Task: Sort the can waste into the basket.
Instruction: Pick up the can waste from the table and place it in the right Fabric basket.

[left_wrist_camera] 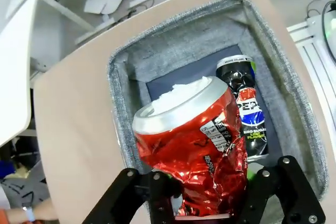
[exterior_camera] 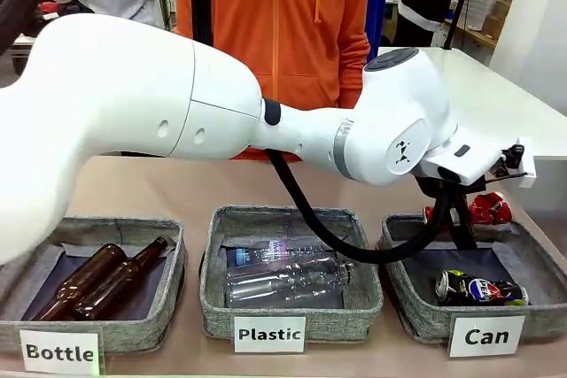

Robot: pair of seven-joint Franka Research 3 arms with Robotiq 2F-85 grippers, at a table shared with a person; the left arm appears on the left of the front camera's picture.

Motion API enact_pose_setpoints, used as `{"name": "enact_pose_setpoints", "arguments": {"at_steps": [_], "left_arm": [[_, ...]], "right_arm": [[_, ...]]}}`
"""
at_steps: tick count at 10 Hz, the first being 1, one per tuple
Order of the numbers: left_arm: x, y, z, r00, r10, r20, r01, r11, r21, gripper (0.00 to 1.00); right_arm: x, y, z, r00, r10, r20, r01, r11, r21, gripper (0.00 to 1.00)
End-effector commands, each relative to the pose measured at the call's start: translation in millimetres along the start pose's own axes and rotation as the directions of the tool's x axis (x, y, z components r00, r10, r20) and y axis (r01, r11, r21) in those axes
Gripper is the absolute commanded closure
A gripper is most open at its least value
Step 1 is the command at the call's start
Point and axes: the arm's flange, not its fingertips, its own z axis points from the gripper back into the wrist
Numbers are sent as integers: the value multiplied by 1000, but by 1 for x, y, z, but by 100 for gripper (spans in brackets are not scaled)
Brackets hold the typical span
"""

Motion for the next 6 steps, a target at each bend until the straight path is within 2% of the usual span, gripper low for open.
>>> {"name": "enact_pose_setpoints", "arguments": {"at_steps": [1,3,4,6], "left_arm": [[4,3,8,1000,22,-3,-22,1000,4,0],[4,4,17,1000,18,9,-18,1000,14,0],[3,2,21,999,36,7,-36,999,23,20],[-1,4,36,998,67,10,-68,998,20,0]], "right_arm": [[3,5,1,1000,-1,-4,1,1000,-2,0],[3,5,1,1000,-1,-4,1,1000,-2,0],[3,5,1,1000,-1,-4,1,1000,-2,0],[3,5,1,1000,-1,-4,1,1000,-2,0]]}}
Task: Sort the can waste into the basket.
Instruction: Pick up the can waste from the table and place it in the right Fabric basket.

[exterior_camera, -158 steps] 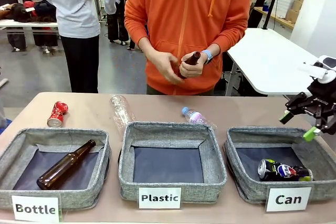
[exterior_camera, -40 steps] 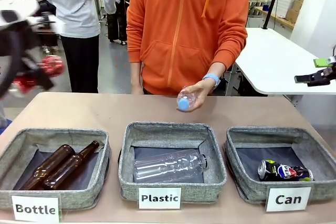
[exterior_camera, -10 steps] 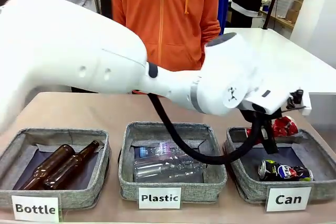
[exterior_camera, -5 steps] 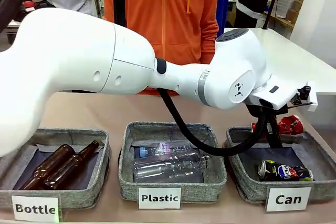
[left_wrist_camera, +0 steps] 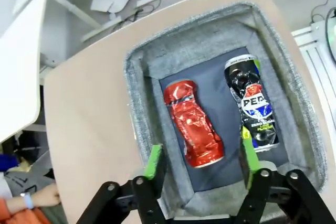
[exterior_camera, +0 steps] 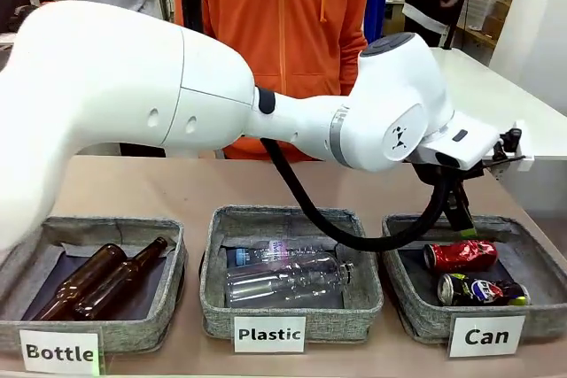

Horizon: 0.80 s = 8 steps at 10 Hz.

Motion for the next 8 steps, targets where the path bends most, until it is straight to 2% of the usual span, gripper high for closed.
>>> {"name": "enact_pose_setpoints", "arguments": {"at_steps": [1,2,3,4,7,8], "left_arm": [[-8,-6,31,998,54,-11,-54,999,-2,0],[-19,-5,63,993,100,-68,-100,995,-5,0],[-36,-1,101,975,181,-127,-186,982,-32,0],[-57,0,144,949,268,-166,-272,962,-5,0],[-131,-35,261,881,459,-113,-445,886,129,0],[-166,-51,300,831,551,-75,-532,827,180,0]], "right_arm": [[3,5,1,1000,-1,-4,1,1000,-2,0],[0,0,0,1000,0,0,0,1000,0,0],[18,2,-16,999,35,-22,-35,999,17,0],[41,4,-37,997,64,-46,-62,997,34,0],[106,25,-127,974,175,-141,-158,980,125,0],[115,31,-152,969,189,-159,-171,978,120,0]]}}
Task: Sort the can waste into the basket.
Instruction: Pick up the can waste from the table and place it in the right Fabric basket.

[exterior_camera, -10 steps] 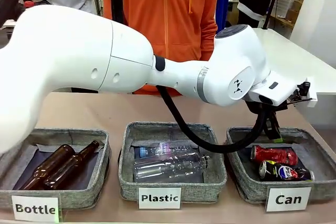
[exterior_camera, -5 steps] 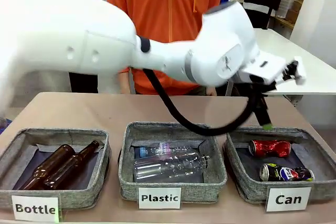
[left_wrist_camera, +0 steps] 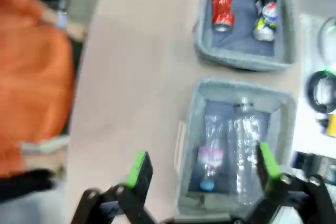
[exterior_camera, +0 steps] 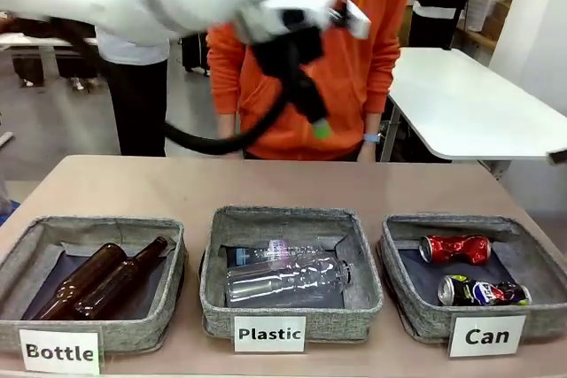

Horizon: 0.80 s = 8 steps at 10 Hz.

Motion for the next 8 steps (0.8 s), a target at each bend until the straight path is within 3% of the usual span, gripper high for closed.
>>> {"name": "enact_pose_setpoints", "arguments": {"at_steps": [1,3,4,5,6,7,8], "left_arm": [[-108,-5,53,980,198,36,-200,978,63,0],[-218,15,104,877,475,74,-480,874,77,0],[-276,19,130,789,603,122,-612,789,59,0],[-342,14,148,684,700,203,-709,704,-40,0],[-393,10,158,593,749,294,-733,654,-188,0],[-433,12,162,441,815,375,-773,558,-303,0],[-467,17,153,318,841,439,-740,509,-439,0]], "right_arm": [[21,5,-46,999,17,-44,-17,1000,-11,0],[36,8,-108,996,50,-74,-48,998,30,0],[41,14,-131,999,40,-24,-39,998,46,0],[46,16,-147,998,-23,53,21,999,35,0],[51,14,-152,985,-110,135,111,994,3,0],[57,10,-153,956,-211,204,221,975,-25,0],[59,0,-148,942,-259,215,273,961,-39,0]]}}
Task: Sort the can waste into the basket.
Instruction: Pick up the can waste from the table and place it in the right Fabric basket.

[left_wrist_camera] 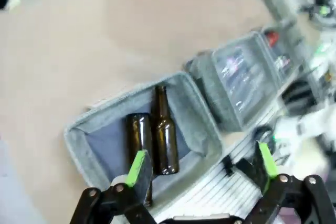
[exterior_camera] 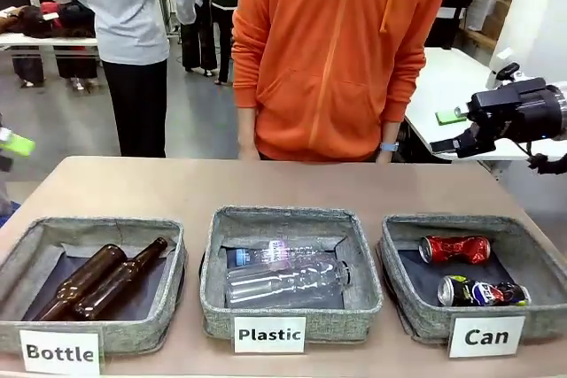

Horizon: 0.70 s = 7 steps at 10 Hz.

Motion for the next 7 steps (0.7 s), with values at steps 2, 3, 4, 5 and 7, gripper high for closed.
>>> {"name": "enact_pose_setpoints", "arguments": {"at_steps": [2,3,4,5,7], "left_arm": [[0,0,0,1000,0,0,0,1000,0,0],[0,0,0,1000,0,0,0,1000,0,0],[0,0,0,1000,0,0,0,1000,0,0],[0,0,0,1000,0,0,0,1000,0,0],[0,0,0,1000,0,0,0,1000,0,0]], "right_arm": [[-5,4,-4,995,81,-59,-79,996,48,0],[-5,4,-4,995,81,-59,-79,996,48,0],[-5,4,-4,995,81,-59,-79,996,48,0],[-5,4,-4,995,81,-59,-79,996,48,0],[-5,4,-4,995,81,-59,-79,996,48,0]]}}
